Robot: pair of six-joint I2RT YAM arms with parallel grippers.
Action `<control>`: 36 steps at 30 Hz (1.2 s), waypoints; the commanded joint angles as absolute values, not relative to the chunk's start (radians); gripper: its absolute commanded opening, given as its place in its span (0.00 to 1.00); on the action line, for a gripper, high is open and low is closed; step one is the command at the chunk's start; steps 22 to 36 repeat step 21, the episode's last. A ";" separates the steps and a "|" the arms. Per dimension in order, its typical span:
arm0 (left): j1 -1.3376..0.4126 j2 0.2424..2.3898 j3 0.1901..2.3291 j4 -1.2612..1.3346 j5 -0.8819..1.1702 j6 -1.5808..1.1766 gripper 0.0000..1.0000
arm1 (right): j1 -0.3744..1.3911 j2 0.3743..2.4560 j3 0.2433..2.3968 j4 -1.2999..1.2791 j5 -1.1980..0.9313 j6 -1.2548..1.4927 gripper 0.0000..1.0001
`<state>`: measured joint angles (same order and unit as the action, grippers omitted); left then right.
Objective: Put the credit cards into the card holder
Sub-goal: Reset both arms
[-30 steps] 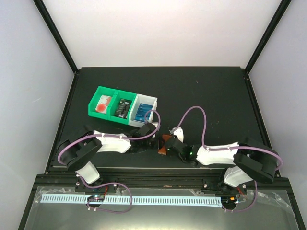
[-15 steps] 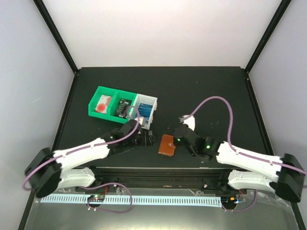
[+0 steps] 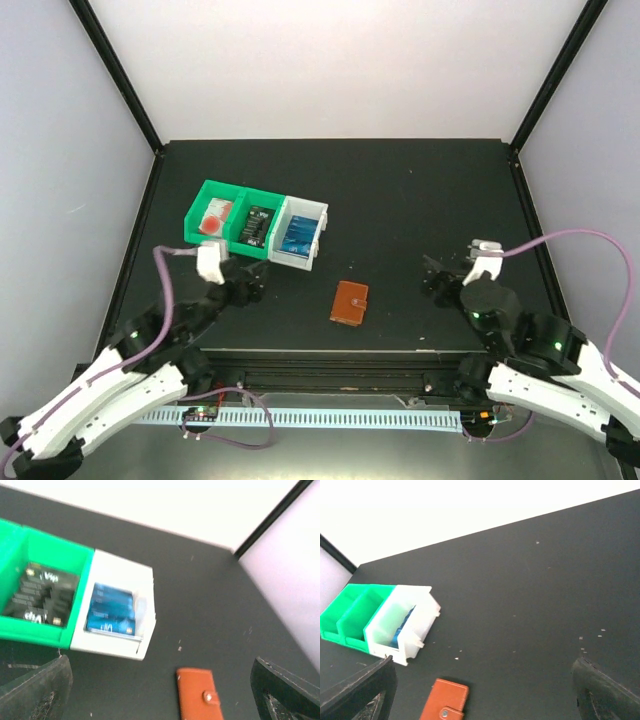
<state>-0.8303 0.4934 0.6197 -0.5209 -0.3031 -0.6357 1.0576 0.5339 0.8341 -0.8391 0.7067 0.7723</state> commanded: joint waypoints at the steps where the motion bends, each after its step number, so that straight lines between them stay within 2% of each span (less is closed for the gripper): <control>1: -0.825 0.333 0.679 -0.638 -0.404 -0.590 0.99 | 1.052 0.417 0.839 -1.025 0.816 0.779 0.96; 11: -0.825 0.163 0.800 -0.803 -0.509 -0.593 0.99 | 1.052 0.230 0.868 -1.050 0.883 0.808 1.00; 36: -0.825 0.170 0.809 -0.827 -0.532 -0.571 0.99 | 1.052 0.221 0.847 -1.047 0.913 0.824 1.00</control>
